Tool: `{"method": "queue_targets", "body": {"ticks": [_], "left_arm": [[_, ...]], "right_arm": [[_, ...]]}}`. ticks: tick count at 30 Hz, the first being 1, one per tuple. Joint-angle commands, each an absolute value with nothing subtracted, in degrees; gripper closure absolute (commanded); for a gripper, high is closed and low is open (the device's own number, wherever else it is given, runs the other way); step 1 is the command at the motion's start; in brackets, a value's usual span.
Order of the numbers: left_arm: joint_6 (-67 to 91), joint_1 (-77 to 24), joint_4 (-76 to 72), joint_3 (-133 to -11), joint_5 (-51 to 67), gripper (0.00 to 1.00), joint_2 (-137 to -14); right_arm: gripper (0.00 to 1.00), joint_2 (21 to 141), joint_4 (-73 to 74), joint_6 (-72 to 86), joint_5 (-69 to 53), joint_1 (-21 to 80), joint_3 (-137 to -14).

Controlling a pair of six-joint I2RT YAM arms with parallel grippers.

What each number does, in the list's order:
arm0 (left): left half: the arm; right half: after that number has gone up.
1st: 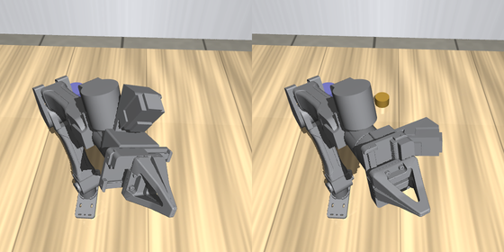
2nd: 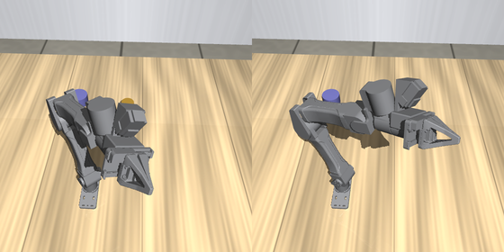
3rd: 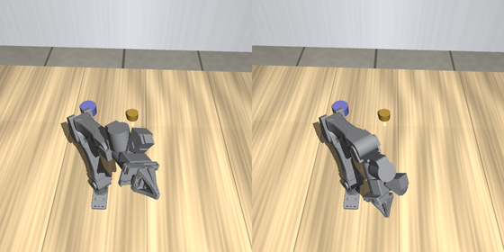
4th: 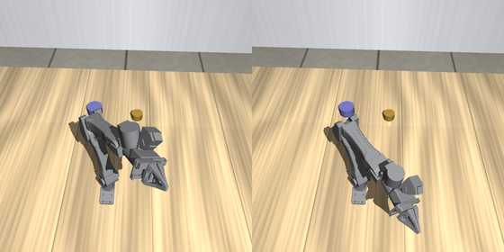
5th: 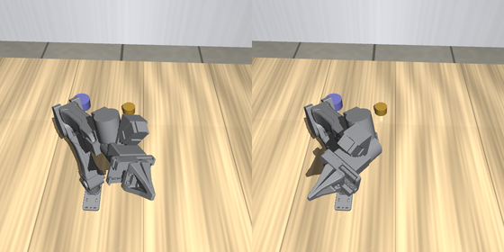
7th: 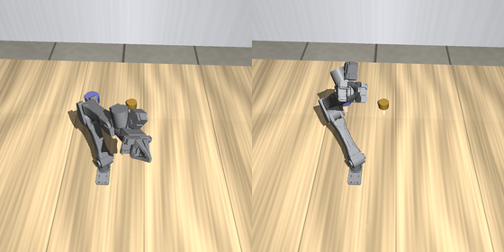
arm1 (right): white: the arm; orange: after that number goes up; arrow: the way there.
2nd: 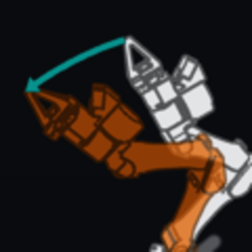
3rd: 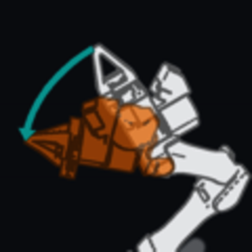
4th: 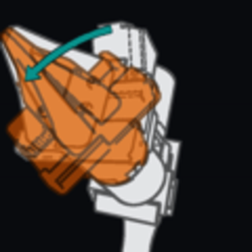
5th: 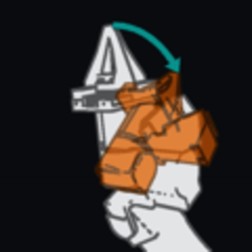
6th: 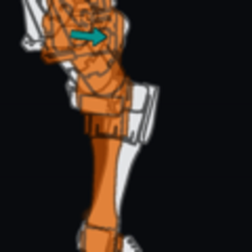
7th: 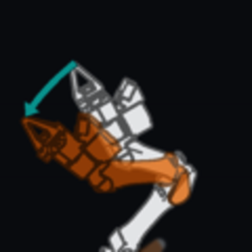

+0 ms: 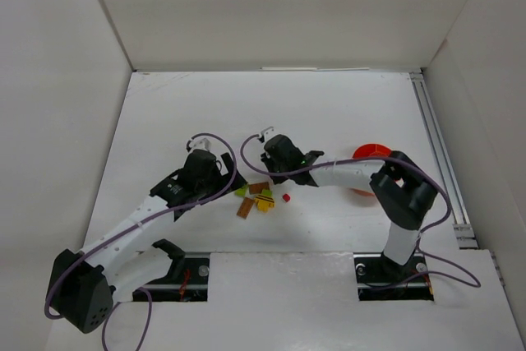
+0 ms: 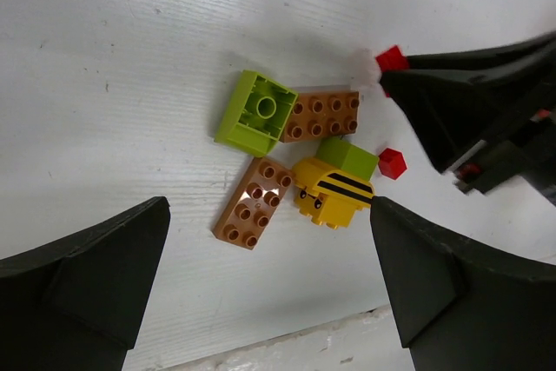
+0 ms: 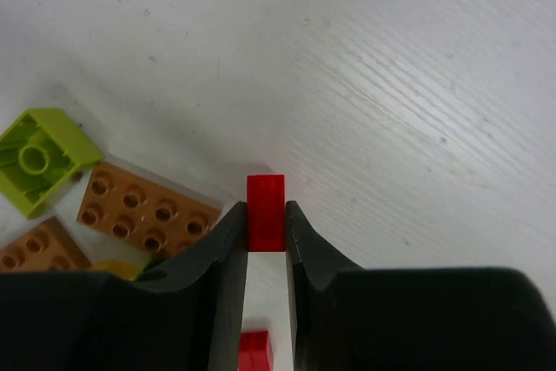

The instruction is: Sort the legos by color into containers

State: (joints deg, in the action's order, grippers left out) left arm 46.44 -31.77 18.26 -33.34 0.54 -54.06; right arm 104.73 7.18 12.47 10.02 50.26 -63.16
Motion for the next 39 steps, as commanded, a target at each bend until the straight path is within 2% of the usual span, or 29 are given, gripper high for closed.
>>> {"method": "queue_targets", "body": {"ticks": [1,4,8,16,21,27,34,38,39], "left_arm": [[46.8,-31.6,18.5,-32.9,0.1,0.00,-52.9],[46.2,-31.6,17.3,-33.5,0.1,0.00,-52.9],[44.1,-31.6,15.8,-35.3,0.1,0.00,-54.2],[41.1,-31.6,12.8,-38.6,1.8,0.00,-59.6],[40.5,-31.6,12.3,-39.2,2.4,0.00,-61.5],[40.0,-31.6,12.3,-39.2,2.4,0.00,-61.5],[40.0,-31.6,12.8,-39.2,2.4,0.00,-61.0],[40.5,-31.6,12.8,-39.2,2.4,0.00,-61.0],[40.5,-31.6,12.8,-39.2,2.4,0.00,-61.0]], "right_arm": [[0.84,92.8,10.4,12.7,15.0,49.8,-62.9],[0.84,85.2,12.6,12.7,15.0,45.7,-59.8],[0.84,68.6,18.3,13.8,13.9,37.0,-53.8],[0.83,45.4,36.0,19.7,21.4,18.7,-47.1],[0.83,42.4,40.1,20.8,19.0,7.7,-44.0],[0.82,45.6,39.6,21.4,16.2,3.9,-42.7],[0.74,48.6,38.5,22.1,15.6,3.9,-42.2],[0.57,47.4,39.1,22.6,15.6,3.9,-41.7],[0.47,46.8,39.1,22.6,16.3,3.9,-41.7]]}}
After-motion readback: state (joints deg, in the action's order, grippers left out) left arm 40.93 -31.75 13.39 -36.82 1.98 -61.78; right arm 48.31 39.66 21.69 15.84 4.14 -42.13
